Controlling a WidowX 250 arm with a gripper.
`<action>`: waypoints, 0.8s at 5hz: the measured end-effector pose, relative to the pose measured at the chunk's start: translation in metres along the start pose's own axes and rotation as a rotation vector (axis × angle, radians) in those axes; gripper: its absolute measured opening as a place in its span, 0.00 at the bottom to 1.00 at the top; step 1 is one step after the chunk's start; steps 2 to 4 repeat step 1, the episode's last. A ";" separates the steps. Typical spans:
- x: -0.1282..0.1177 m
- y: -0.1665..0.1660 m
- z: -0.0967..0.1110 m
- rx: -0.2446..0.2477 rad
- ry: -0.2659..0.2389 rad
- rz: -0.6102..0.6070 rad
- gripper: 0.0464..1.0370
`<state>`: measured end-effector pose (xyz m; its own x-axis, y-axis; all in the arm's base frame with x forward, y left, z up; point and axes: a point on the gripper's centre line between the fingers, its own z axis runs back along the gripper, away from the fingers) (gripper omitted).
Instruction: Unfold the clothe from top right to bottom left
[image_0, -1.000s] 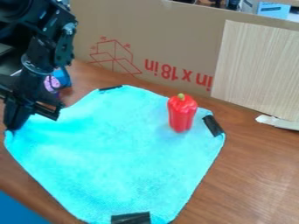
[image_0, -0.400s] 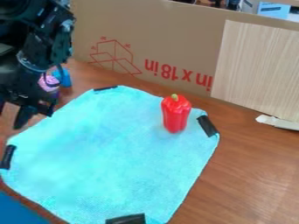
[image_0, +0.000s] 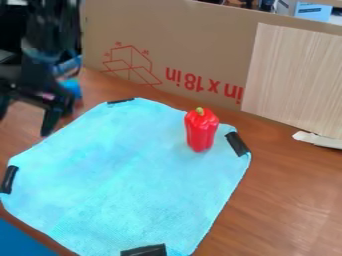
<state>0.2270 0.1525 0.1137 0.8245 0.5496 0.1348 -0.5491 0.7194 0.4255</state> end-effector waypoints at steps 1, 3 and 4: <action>0.003 -0.022 0.048 -0.193 -0.109 -0.036 0.97; 0.003 -0.022 0.048 -0.193 -0.109 -0.036 0.97; 0.003 -0.022 0.048 -0.193 -0.109 -0.036 0.97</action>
